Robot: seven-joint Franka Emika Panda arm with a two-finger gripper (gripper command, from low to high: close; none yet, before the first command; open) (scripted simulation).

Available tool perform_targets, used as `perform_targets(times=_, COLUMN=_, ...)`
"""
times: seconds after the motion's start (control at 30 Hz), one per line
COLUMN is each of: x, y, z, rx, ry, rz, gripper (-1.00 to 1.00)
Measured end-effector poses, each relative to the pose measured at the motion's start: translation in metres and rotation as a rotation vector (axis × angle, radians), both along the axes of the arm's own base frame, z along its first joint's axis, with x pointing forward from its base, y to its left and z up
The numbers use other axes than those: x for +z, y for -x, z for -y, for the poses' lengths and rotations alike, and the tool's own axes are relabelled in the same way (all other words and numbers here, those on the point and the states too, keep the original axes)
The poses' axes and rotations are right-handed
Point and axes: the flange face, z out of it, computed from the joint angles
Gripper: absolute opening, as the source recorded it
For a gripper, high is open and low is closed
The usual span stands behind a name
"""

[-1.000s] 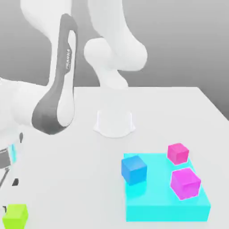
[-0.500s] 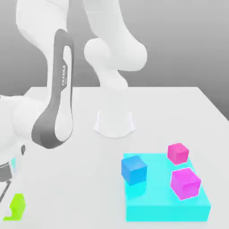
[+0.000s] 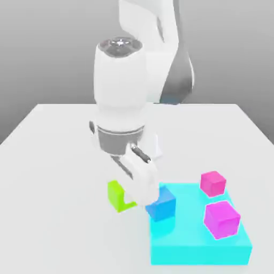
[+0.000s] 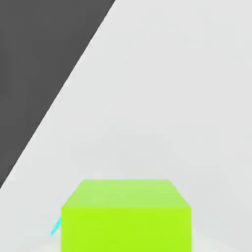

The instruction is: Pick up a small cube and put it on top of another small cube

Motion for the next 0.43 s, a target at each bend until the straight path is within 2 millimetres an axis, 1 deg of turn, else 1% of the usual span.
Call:
perform_targets(times=0.13, x=0.013, y=0.037, z=-0.043, rx=0.135, ry=-0.011, rz=0.008, gripper=-1.0)
perform_targets(times=0.17, x=0.009, y=0.041, z=-0.048, rx=0.152, ry=-0.011, rz=0.009, gripper=-1.0)
perform_targets(times=0.23, x=-0.009, y=0.044, z=-0.051, rx=0.165, ry=-0.009, rz=0.009, gripper=-1.0)
perform_targets(times=0.33, x=-0.041, y=0.046, z=-0.053, rx=0.17, ry=-0.01, rz=0.01, gripper=-1.0)
perform_targets(times=0.37, x=-0.048, y=0.047, z=-0.053, rx=0.17, ry=-0.011, rz=0.01, gripper=1.0)
perform_targets(times=0.43, x=-0.048, y=0.047, z=-0.053, rx=0.17, ry=-0.011, rz=0.01, gripper=1.0)
